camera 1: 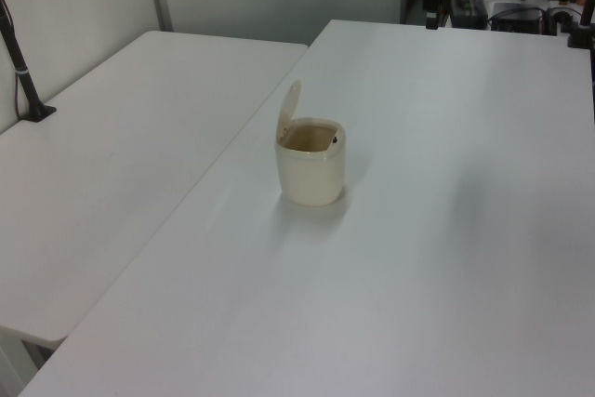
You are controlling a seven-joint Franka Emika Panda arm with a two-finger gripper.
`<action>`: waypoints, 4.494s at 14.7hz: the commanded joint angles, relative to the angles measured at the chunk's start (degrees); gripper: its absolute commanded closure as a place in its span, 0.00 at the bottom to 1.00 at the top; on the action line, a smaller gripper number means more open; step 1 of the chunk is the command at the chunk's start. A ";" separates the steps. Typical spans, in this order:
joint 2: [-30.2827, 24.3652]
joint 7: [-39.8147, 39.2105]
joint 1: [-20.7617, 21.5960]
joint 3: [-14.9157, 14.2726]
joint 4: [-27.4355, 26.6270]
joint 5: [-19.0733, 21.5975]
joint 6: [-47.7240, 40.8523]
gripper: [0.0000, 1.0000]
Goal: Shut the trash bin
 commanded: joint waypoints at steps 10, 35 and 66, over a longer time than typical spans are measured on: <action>-1.08 -2.61 0.06 -0.26 -0.62 0.61 -2.35 0.00; 10.87 -4.28 6.46 0.45 5.71 7.73 31.71 1.00; 19.84 0.99 13.42 0.45 2.55 -0.18 30.26 1.00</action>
